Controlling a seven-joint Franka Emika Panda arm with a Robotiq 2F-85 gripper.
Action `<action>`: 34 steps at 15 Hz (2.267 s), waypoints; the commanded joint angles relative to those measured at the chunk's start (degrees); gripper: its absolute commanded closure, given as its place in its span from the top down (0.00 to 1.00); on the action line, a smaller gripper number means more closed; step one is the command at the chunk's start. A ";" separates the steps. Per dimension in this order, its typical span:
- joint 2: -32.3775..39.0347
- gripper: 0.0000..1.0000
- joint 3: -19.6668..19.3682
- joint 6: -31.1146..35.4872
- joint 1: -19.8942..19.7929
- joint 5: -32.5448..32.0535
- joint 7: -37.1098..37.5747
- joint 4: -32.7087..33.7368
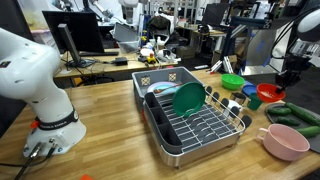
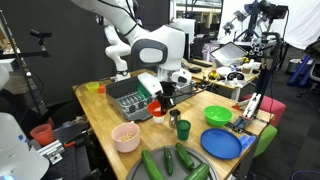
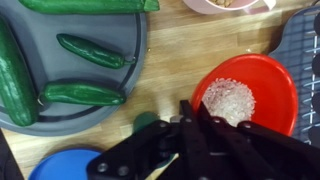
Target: Pour the contents of the small red bowl into the silver jug
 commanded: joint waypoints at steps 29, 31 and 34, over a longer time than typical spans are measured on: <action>3.66 0.02 -8.76 3.35 8.01 -15.88 35.94 7.18; 5.81 0.02 -9.26 2.41 9.47 -18.37 38.55 9.92; 9.20 0.02 -10.48 -0.85 11.15 -21.10 41.87 13.98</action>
